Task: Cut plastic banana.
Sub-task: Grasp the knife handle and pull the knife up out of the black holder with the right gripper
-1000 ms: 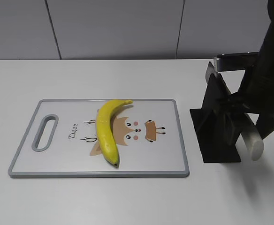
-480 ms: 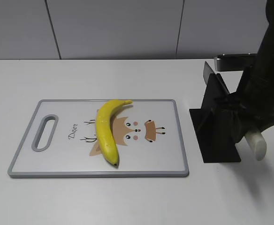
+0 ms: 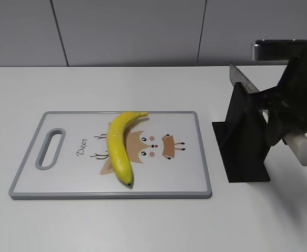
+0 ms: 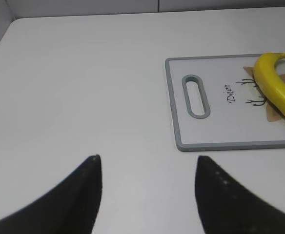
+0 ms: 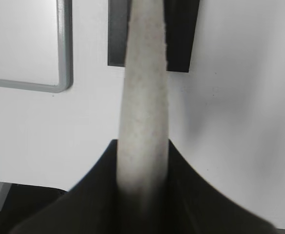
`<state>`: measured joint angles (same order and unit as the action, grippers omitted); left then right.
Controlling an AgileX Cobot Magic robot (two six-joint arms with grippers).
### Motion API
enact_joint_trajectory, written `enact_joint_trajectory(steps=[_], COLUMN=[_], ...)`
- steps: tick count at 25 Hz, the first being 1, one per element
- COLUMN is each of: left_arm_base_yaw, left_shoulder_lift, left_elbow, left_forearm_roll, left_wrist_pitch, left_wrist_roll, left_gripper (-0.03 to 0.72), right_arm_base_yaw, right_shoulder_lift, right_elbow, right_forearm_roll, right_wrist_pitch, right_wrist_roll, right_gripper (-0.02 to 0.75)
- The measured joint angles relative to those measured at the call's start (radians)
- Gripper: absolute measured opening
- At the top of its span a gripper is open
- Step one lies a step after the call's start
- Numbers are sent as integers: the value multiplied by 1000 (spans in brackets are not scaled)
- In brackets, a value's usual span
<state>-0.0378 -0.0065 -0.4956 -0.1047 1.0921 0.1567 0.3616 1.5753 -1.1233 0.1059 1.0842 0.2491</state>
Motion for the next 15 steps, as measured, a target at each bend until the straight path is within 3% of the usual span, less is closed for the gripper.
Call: enact_joint_trajectory(steps=[8, 15], left_arm_base_yaw=[0, 0], left_shoulder_lift=[0, 121], left_elbow=[0, -48], left_forearm_roll=[0, -15], left_wrist_pitch=[-3, -39], left_wrist_roll=[2, 61], left_gripper=[590, 590], right_arm_base_yaw=[2, 2], right_shoulder_lift=[-125, -149], right_elbow=[-6, -85], right_forearm_roll=[-27, 30], right_wrist_pitch=[10, 60], right_wrist_roll=[-113, -458], right_gripper=[178, 178])
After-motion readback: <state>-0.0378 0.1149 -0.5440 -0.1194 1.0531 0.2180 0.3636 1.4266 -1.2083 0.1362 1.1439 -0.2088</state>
